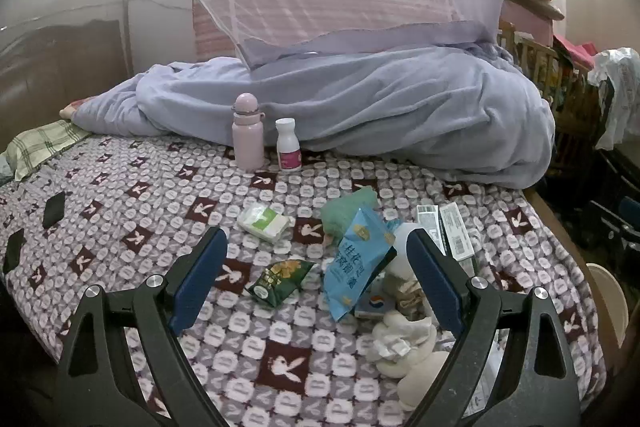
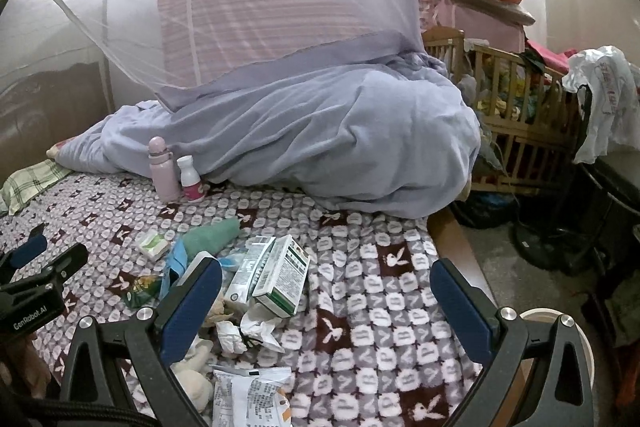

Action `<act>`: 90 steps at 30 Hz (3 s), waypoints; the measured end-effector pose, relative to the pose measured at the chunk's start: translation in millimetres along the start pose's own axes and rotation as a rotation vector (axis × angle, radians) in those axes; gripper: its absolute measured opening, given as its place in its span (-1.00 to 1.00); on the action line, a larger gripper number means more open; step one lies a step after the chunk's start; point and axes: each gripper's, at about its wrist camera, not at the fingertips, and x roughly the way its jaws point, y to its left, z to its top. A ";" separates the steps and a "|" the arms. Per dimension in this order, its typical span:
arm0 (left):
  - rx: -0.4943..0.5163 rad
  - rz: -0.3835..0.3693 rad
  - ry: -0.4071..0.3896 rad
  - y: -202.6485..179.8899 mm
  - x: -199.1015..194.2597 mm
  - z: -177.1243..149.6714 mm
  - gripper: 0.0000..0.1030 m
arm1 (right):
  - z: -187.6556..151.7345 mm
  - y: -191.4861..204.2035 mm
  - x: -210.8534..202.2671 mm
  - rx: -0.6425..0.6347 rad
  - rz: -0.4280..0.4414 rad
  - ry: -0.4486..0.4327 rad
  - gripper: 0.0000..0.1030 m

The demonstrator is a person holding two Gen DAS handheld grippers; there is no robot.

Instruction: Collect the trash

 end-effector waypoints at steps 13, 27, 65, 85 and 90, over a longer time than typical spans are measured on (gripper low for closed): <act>-0.014 0.008 0.009 1.6 5.0 -2.8 0.77 | -1.9 -1.3 2.0 0.000 -0.002 0.008 1.00; -0.013 0.013 0.011 1.5 7.1 -3.2 0.77 | -7.9 -2.2 5.1 -0.011 -0.004 0.021 1.00; -0.006 0.034 0.073 1.0 29.6 -14.5 0.77 | -19.3 -3.1 31.6 -0.042 0.005 0.135 1.00; 0.064 -0.044 0.235 9.7 46.2 -48.3 0.77 | -81.5 24.8 50.2 -0.119 0.264 0.429 0.69; 0.087 -0.091 0.305 7.5 48.1 -59.3 0.77 | -106.2 35.6 66.1 -0.088 0.329 0.537 0.65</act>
